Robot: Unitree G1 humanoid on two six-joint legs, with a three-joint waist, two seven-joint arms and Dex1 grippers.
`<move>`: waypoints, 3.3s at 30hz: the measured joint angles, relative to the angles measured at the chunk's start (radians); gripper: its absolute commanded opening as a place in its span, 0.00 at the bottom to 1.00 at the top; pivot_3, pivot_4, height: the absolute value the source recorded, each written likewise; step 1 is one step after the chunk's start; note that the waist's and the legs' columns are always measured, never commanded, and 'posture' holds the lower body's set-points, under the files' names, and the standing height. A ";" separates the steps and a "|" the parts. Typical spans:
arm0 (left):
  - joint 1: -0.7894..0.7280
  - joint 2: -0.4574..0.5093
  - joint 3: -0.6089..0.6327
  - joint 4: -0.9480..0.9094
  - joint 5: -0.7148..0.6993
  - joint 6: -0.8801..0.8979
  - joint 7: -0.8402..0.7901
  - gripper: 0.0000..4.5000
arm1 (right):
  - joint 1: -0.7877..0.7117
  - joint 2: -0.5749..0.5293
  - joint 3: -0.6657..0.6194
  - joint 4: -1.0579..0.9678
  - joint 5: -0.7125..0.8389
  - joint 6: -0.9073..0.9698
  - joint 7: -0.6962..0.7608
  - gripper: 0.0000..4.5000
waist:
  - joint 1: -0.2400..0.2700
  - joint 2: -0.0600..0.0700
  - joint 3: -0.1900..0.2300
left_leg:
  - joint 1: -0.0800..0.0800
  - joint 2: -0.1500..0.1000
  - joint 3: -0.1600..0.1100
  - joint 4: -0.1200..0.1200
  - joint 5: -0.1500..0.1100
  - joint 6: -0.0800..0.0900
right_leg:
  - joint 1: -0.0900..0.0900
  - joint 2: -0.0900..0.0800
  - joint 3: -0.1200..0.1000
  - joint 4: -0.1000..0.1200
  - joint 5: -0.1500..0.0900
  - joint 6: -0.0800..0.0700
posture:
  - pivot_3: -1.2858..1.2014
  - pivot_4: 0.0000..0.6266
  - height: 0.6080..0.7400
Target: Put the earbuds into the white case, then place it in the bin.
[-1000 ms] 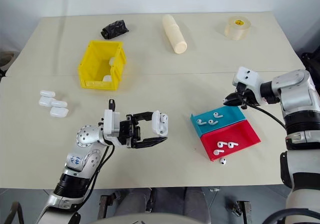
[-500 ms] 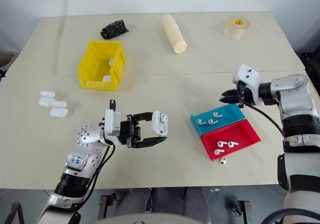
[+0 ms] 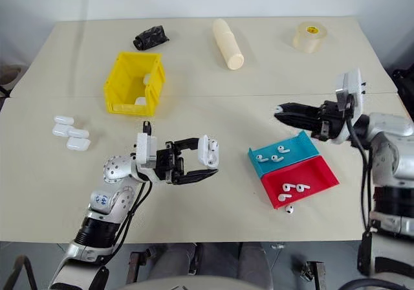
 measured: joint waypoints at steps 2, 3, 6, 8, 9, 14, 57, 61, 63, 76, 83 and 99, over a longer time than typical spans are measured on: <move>-0.028 -0.011 0.003 0.031 -0.002 0.010 0.005 0.61 | 0.075 0.066 -0.009 -0.122 0.078 0.054 -0.087 0.15 | 0.006 0.000 0.000 | 0.000 0.000 0.000 0.001 0.000 0.000 | 0.000 0.000 0.000 0.000 0.000 0.000 | 0.52 0.24 1.00; -0.042 -0.014 0.007 0.038 -0.002 0.015 0.009 0.61 | 0.098 0.101 -0.005 -0.168 0.113 0.076 -0.126 0.15 | 0.007 0.000 0.000 | 0.000 -0.001 0.000 0.001 0.000 0.000 | 0.000 0.000 0.001 0.000 0.000 0.000 | 0.52 0.24 1.00; -0.080 -0.028 0.012 0.066 -0.002 0.029 0.015 0.61 | 0.128 0.196 -0.005 -0.274 0.206 0.115 -0.258 0.15 | 0.010 0.000 0.000 | 0.000 -0.001 0.000 0.001 0.000 0.000 | 0.000 -0.001 0.001 0.001 0.000 0.000 | 0.52 0.24 1.00; -0.097 -0.037 0.013 0.069 -0.003 0.042 0.020 0.61 | 0.153 0.244 0.002 -0.347 0.257 0.124 -0.330 0.15 | 0.011 0.000 0.000 | 0.000 -0.001 -0.001 0.000 0.000 0.000 | 0.000 -0.001 0.000 0.002 0.000 0.000 | 0.52 0.24 1.00; -0.104 -0.039 0.013 0.070 -0.004 0.045 0.021 0.61 | 0.167 0.259 0.011 -0.374 0.272 0.127 -0.356 0.15 | 0.010 0.000 0.000 | 0.000 -0.001 -0.001 0.000 0.000 0.000 | 0.000 -0.001 0.000 0.002 0.000 0.000 | 0.52 0.24 1.00; -0.120 -0.046 0.018 0.072 -0.004 0.068 0.024 0.61 | 0.213 0.318 0.068 -0.426 0.306 0.122 -0.437 0.15 | 0.009 0.000 0.000 | 0.000 -0.001 -0.001 0.000 0.000 0.000 | 0.000 0.000 0.000 0.002 0.000 0.000 | 0.52 0.24 1.00; -0.091 0.243 -0.069 -0.014 0.308 0.146 0.106 0.61 | 0.206 -0.039 0.235 -0.301 -0.025 -0.104 -0.169 0.01 | 0.010 0.000 0.000 | 0.001 -0.001 0.000 -0.001 0.000 0.000 | 0.000 0.000 0.001 0.000 0.000 0.000 | 0.52 0.24 1.00; -0.116 0.233 -0.111 -0.027 0.337 0.202 0.117 0.61 | 0.122 -0.014 0.313 -0.327 -0.037 -0.071 -0.188 0.01 | 0.010 0.000 0.000 | 0.001 -0.001 0.000 -0.002 0.000 0.000 | 0.000 0.000 0.001 0.000 0.000 0.000 | 0.52 0.24 1.00; -0.119 0.226 -0.130 -0.028 0.347 0.220 0.120 0.61 | 0.071 0.009 0.357 -0.333 -0.039 -0.036 -0.199 0.01 | 0.009 0.000 0.000 | 0.001 -0.001 0.000 -0.001 0.000 0.000 | 0.000 0.000 0.001 0.001 0.000 0.000 | 0.52 0.24 1.00; -0.136 0.187 -0.167 -0.035 0.362 0.199 0.123 0.61 | -0.056 0.091 0.481 -0.194 -0.148 -0.013 -0.230 0.01 | 0.010 0.000 0.000 | 0.000 -0.002 -0.001 -0.002 0.000 0.000 | 0.000 0.000 0.000 0.002 0.000 0.000 | 0.52 0.24 1.00; -0.096 0.200 -0.113 -0.074 0.333 0.160 0.123 0.61 | 0.051 0.036 0.402 -0.146 -0.155 -0.074 -0.164 0.01 | 0.007 0.000 0.000 | 0.000 -0.001 -0.001 -0.002 0.000 0.000 | -0.001 0.000 0.000 0.002 0.000 0.000 | 0.52 0.24 1.00; 0.419 0.119 0.378 -0.253 0.058 0.131 0.379 0.61 | 0.304 0.091 0.105 -0.241 -0.020 -0.309 -0.124 1.00 | 0.010 -0.001 0.000 | 0.002 0.000 0.000 -0.003 0.000 0.000 | 0.001 0.001 0.001 -0.001 0.000 0.000 | 0.52 0.24 1.00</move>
